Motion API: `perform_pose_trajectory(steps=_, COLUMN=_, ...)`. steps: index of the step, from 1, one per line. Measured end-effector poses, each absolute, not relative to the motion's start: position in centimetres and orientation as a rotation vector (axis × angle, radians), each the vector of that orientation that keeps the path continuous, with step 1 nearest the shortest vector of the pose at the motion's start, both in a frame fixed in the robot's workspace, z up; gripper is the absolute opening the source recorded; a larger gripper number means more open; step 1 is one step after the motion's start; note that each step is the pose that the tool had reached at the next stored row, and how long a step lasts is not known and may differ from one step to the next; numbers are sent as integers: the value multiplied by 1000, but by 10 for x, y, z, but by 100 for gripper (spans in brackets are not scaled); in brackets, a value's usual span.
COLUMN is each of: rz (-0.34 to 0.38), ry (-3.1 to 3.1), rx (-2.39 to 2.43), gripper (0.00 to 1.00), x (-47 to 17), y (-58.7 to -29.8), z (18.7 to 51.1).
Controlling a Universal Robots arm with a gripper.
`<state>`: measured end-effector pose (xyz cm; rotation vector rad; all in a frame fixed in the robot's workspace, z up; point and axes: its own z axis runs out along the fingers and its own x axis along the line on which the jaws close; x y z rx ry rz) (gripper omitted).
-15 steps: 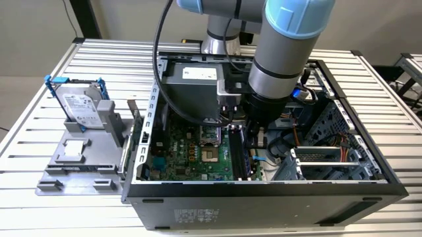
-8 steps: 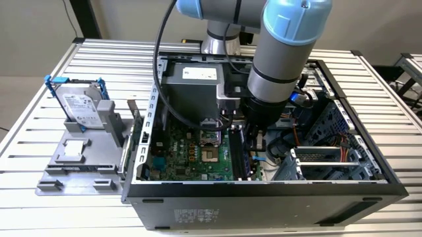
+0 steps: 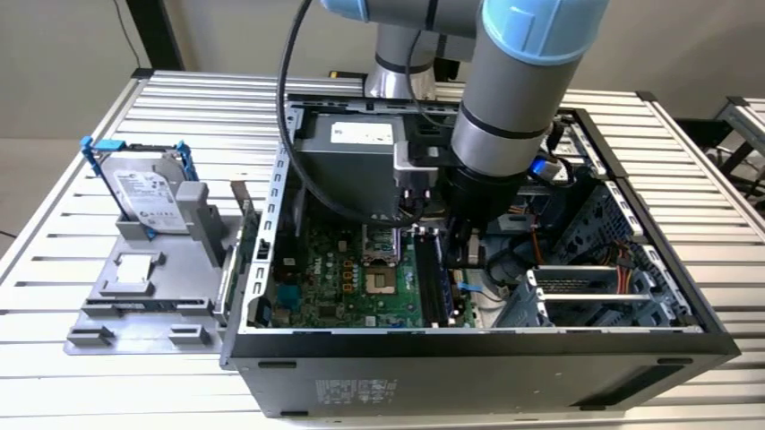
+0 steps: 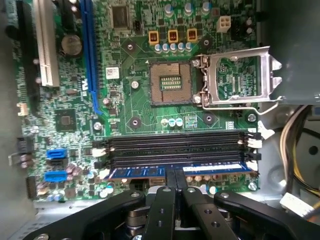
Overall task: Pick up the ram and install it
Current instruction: 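Press down the ram until it locks into place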
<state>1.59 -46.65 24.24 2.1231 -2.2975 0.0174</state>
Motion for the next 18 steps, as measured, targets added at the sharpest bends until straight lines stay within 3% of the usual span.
perform_pose_trajectory(steps=9, rz=17, ry=-2297, rx=2123, gripper=0, x=16, y=-466, z=283)
perform_pose_trajectory(steps=18, rz=16, ry=-2298, rx=2123, gripper=0, x=16, y=-466, z=286)
